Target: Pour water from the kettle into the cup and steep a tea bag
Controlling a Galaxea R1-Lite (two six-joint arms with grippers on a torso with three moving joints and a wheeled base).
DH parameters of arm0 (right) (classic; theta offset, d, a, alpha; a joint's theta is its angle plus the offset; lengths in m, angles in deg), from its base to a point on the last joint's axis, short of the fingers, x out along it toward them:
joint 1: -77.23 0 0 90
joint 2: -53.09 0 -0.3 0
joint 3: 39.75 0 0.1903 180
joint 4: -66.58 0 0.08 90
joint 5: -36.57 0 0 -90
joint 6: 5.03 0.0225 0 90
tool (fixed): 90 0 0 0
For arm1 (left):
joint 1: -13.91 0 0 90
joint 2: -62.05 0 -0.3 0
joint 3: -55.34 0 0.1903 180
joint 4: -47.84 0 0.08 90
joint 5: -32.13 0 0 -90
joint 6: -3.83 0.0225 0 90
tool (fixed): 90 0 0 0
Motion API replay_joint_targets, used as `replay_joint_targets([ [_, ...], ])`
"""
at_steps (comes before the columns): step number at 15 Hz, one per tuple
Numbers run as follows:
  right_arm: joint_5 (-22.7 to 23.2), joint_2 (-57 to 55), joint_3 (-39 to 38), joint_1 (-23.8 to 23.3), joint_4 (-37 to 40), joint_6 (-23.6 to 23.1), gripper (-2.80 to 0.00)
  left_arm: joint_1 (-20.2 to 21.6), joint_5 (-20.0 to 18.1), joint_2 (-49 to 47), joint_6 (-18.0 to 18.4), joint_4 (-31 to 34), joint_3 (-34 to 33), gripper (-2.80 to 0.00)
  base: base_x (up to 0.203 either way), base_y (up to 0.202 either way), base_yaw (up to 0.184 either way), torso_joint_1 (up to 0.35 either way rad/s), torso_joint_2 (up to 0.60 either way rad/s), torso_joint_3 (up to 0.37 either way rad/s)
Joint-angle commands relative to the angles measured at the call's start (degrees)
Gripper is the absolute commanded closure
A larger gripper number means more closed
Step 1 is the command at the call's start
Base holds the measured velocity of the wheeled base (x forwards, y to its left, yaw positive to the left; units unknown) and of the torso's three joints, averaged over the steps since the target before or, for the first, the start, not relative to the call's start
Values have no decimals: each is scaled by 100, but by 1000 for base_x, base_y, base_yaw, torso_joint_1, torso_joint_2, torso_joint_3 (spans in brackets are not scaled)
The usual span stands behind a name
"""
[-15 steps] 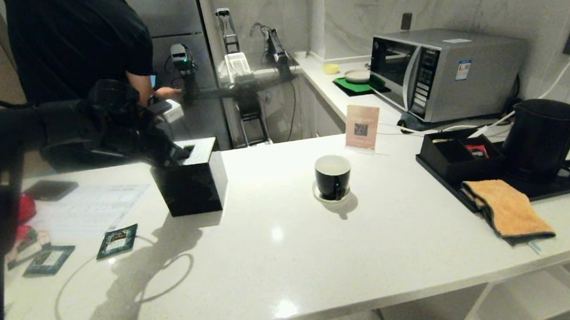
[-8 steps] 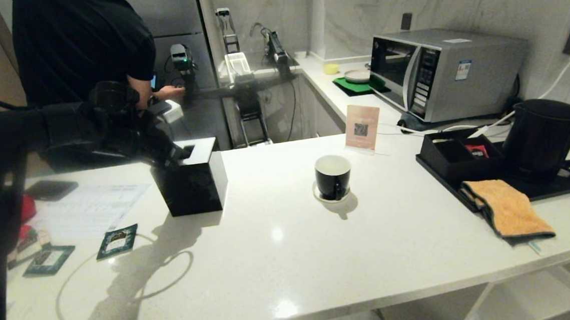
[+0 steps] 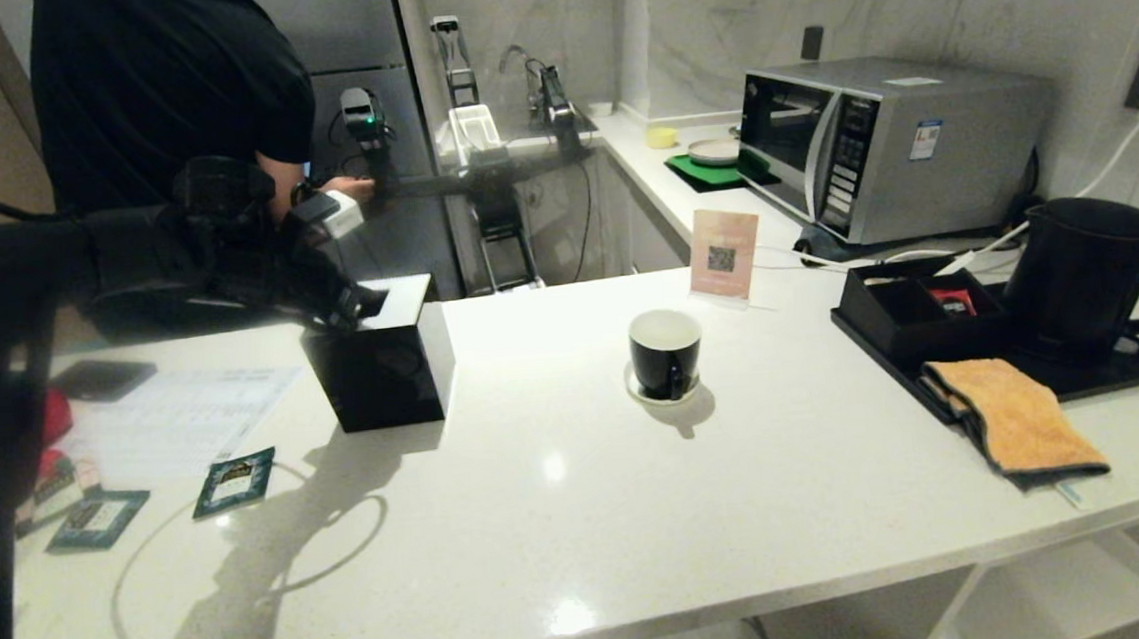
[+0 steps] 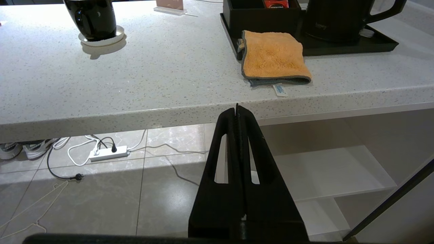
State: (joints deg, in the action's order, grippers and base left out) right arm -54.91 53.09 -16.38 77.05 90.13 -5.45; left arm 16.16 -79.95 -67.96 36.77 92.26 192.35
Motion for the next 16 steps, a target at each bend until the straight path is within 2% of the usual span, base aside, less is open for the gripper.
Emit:
replay_joint_targets([
  [1, -2, -9, 0, 1, -1, -1, 0, -6, -16, -24, 28, 4, 0, 0, 0, 0, 0, 0, 0, 0],
  [8, -2, -9, 0, 1, -1, -1, 0, -41, -13, 193, -73, -576, 9, 0, 0, 0, 0, 0, 0, 0],
  [16, -2, -9, 0, 1, -1, -1, 0, -158, 51, 860, -659, -531, -57, 0, 0, 0, 0, 0, 0, 0],
])
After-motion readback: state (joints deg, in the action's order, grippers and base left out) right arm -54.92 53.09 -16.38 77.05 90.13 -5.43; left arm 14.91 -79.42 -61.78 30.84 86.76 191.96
